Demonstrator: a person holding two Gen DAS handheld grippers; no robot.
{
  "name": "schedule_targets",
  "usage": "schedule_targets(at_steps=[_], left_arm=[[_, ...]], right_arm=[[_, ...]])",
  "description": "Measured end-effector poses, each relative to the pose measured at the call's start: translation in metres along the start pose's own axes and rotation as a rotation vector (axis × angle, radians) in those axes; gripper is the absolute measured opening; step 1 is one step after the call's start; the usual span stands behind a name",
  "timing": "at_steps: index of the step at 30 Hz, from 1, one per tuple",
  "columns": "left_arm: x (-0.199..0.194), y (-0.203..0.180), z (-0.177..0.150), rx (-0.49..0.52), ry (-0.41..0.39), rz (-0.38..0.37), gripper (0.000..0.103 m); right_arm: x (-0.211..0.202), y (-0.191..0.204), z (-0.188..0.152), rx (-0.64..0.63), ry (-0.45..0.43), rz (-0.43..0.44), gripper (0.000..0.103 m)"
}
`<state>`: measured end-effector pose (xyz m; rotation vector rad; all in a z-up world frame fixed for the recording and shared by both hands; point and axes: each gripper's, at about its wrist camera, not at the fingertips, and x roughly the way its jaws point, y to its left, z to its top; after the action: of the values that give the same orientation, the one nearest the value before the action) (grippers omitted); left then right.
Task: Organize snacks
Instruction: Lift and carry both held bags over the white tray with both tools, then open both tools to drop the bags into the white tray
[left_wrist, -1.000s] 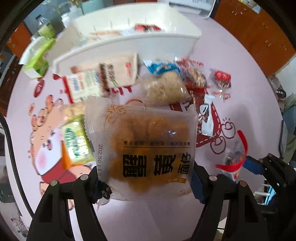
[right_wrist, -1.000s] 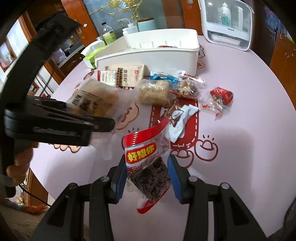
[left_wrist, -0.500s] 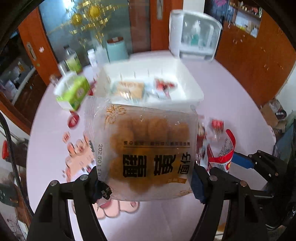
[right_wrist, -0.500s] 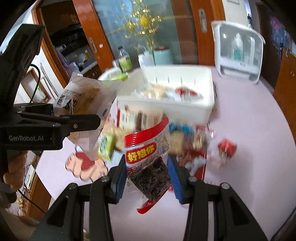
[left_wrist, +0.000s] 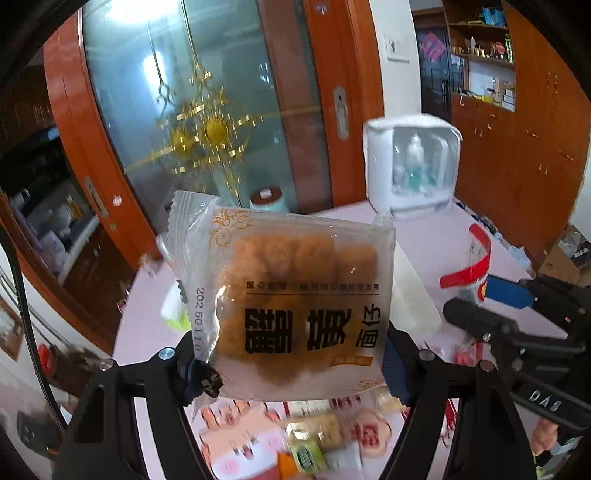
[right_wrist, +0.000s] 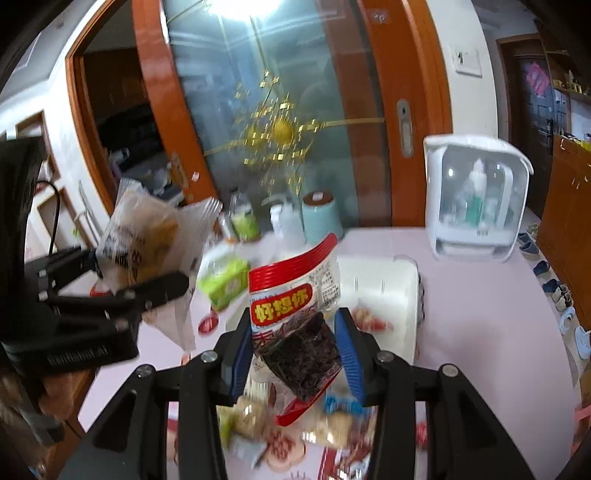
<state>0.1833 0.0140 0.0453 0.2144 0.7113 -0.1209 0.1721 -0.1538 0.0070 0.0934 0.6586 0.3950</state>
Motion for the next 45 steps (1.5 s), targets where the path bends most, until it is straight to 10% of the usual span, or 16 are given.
schedule_targets(at_steps=[11, 34, 45], left_arm=[[0.065, 0.029, 0.05, -0.073, -0.022, 0.043, 0.075], [0.189, 0.027, 0.019, -0.068, 0.173, 0.005, 0.082], [0.178, 0.021, 0.008, -0.042, 0.169, -0.014, 0.103]], right_arm=[[0.056, -0.027, 0.064, 0.142, -0.039, -0.063, 0.043], [0.157, -0.062, 0.026, 0.27, 0.209, -0.104, 0.048], [0.148, -0.059, 0.013, 0.276, 0.197, -0.108, 0.089]])
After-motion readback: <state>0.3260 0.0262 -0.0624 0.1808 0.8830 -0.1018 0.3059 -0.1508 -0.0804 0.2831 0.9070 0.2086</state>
